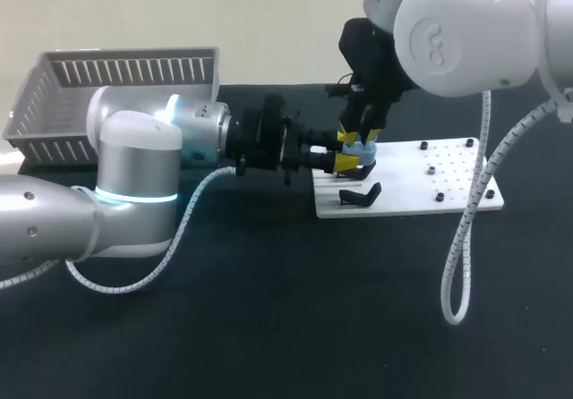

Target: Pick up each earbud case from the left stands, insert the matching earbuds, close the lid, and place the case in the box.

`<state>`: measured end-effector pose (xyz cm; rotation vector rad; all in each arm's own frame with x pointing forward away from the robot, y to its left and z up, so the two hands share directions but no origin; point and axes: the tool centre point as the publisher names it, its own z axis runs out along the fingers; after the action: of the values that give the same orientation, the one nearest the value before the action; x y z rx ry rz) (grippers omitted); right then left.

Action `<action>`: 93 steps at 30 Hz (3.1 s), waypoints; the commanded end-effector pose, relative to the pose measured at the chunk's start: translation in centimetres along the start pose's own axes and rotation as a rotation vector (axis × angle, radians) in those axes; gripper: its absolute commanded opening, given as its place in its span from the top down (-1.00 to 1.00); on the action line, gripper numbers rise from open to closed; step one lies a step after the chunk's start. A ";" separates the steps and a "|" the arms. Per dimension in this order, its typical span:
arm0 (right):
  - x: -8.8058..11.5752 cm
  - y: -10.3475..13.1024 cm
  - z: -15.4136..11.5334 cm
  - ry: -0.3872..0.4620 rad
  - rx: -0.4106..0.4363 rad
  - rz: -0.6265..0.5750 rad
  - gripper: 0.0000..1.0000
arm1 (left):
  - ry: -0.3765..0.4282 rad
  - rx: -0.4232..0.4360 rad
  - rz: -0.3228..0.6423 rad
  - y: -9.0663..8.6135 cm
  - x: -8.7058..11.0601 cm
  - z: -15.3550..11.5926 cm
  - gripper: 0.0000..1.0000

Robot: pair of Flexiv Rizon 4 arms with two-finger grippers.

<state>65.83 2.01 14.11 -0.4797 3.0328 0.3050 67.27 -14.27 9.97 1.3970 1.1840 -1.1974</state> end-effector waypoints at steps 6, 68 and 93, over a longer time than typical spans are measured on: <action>-0.1 0.0 -0.1 -0.005 -0.007 0.008 1.00 | -0.004 -0.005 0.004 -0.2 0.0 0.1 1.00; -0.6 0.1 0.5 0.056 -0.030 0.013 -0.36 | -0.004 -0.005 0.004 -0.2 0.0 0.1 1.00; 1.2 -1.6 -1.6 -0.010 -0.021 0.085 -1.00 | -0.004 -0.005 0.004 -0.2 0.0 0.1 1.00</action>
<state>65.81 0.76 15.25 -0.3693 3.0763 0.3326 67.25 -14.32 10.07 1.3968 1.1821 -1.1982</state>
